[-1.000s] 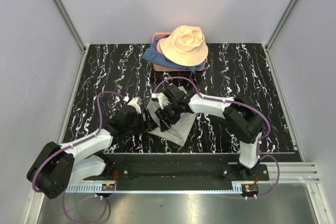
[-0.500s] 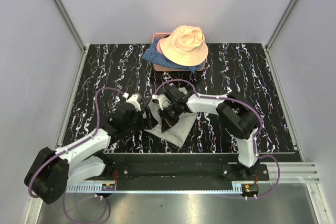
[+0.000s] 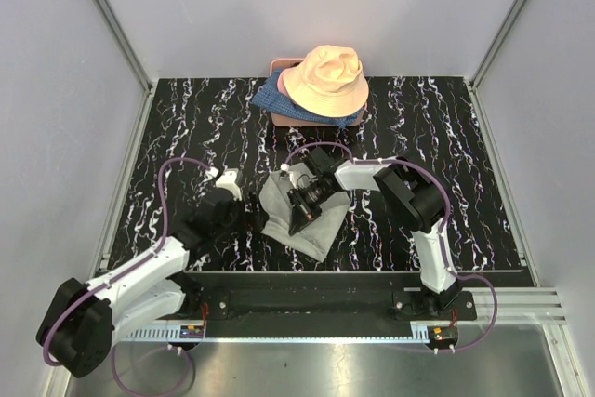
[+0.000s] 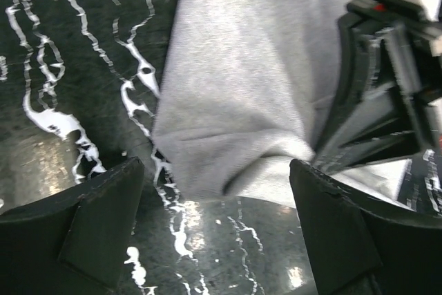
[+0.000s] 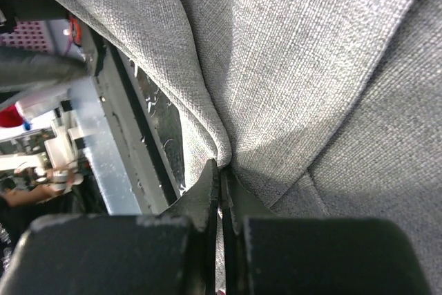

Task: Fold the napkin, place the utensils inside, and roll it up
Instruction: Roll the napkin with the utensil

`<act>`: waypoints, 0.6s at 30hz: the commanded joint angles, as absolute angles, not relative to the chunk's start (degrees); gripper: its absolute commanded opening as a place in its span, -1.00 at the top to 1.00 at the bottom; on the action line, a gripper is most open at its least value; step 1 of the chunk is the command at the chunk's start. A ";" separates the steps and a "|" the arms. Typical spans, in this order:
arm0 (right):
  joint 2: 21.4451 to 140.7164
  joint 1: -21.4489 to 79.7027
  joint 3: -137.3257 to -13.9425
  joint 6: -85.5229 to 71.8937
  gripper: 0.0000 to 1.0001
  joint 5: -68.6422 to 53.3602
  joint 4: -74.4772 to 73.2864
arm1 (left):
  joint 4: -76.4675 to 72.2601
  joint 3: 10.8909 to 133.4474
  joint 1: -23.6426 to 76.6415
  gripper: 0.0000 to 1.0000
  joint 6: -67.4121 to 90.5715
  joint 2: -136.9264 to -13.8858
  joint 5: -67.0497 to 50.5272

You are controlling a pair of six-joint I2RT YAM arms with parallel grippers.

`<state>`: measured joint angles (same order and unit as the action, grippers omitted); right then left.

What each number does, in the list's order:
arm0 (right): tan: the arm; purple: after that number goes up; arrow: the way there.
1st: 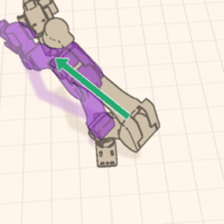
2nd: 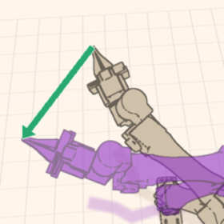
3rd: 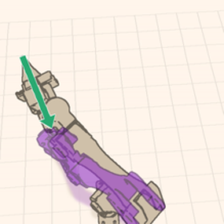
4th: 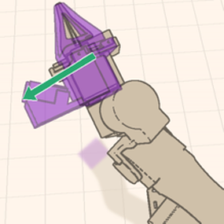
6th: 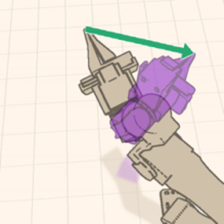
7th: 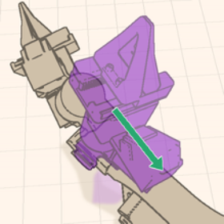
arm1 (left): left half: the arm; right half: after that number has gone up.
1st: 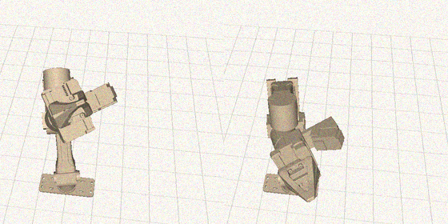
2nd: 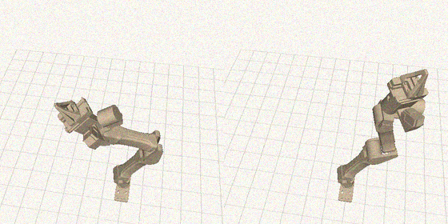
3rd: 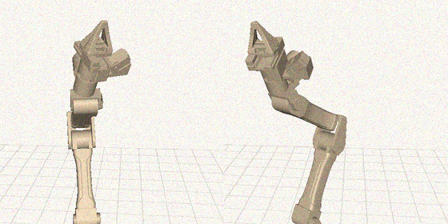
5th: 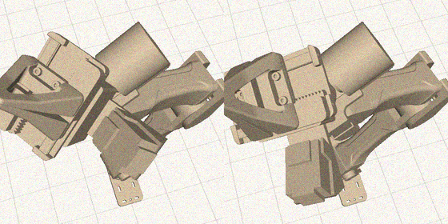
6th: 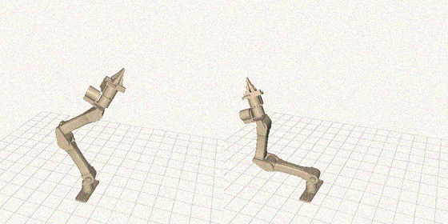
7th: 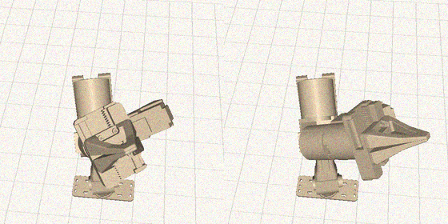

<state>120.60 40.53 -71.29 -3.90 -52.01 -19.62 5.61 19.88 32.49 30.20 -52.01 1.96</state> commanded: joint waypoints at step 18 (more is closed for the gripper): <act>125.07 39.29 -72.51 -0.18 1.00 -53.96 -24.78 | -9.93 21.18 31.99 -0.20 29.27 -67.14 5.45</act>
<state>122.91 39.35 -72.12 -2.44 -56.97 -21.58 -4.03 19.88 32.27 30.41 -64.75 4.43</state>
